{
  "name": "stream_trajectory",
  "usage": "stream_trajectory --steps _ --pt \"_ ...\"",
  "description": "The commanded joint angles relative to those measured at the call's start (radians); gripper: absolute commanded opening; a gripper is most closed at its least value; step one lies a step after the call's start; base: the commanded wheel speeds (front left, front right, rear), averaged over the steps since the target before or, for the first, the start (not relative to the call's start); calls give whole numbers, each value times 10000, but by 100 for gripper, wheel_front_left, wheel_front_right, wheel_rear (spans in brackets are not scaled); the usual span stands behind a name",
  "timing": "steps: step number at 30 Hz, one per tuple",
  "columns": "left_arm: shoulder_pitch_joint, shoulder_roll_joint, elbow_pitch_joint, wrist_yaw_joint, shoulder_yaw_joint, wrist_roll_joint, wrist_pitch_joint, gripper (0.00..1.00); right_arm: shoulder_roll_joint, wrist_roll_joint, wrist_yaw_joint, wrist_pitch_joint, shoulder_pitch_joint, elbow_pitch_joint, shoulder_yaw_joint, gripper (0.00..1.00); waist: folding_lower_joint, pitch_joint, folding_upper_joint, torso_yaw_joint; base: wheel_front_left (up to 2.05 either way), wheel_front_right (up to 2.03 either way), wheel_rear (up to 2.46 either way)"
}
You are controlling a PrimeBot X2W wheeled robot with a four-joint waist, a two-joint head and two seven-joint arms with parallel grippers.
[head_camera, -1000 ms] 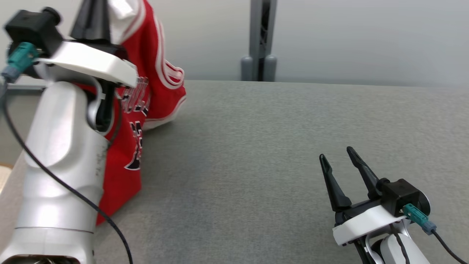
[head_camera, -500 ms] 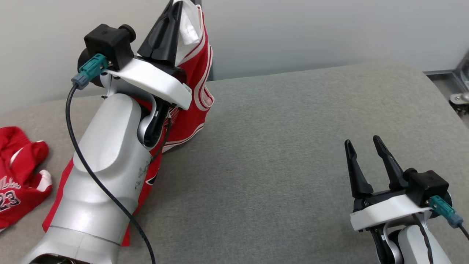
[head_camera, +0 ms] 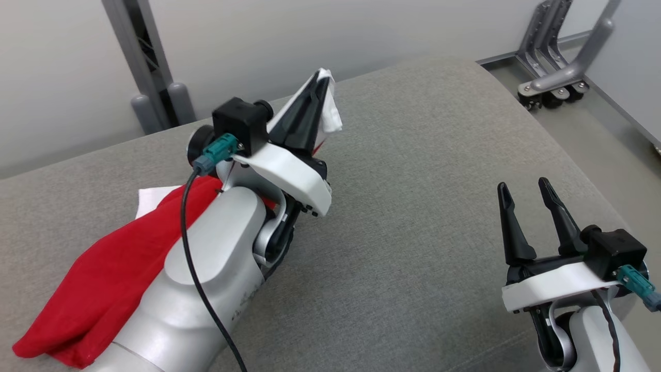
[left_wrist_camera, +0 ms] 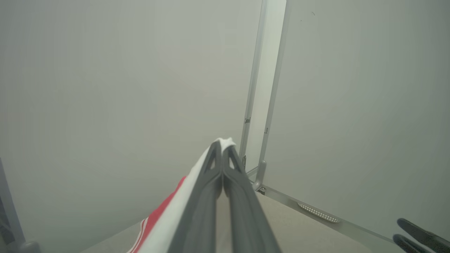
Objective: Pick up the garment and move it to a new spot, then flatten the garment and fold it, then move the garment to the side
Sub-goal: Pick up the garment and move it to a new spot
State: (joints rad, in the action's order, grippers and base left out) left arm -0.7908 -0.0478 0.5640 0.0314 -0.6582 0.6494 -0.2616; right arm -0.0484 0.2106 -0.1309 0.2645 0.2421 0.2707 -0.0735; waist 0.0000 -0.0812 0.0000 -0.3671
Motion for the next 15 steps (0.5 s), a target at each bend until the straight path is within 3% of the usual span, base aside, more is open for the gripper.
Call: stream_trajectory --steps 1,8,9,10,11,15 --pt "161 -48 -7 71 -218 86 -31 0 -40 11 3 16 59 -27 59 100 0 -172 0 -325 0 0 0" --pt "569 -43 -66 208 -1757 614 -32 0 -44 2 3 17 59 67 247 100 0 -306 0 -462 0 0 0" --pt "615 -56 -23 293 -1889 680 -33 12 -41 20 3 16 51 77 257 100 0 -304 0 -442 0 0 0" --pt "651 -61 55 354 -2059 644 -32 63 -40 60 3 17 47 89 256 100 0 -301 0 -401 0 0 0" --pt "723 -61 157 382 -2231 609 -32 100 -40 79 3 16 45 100 245 100 0 -299 0 -343 0 0 0" --pt "874 -51 667 218 -2750 816 -33 100 -43 42 3 16 -50 120 251 100 0 -253 0 64 0 0 0"
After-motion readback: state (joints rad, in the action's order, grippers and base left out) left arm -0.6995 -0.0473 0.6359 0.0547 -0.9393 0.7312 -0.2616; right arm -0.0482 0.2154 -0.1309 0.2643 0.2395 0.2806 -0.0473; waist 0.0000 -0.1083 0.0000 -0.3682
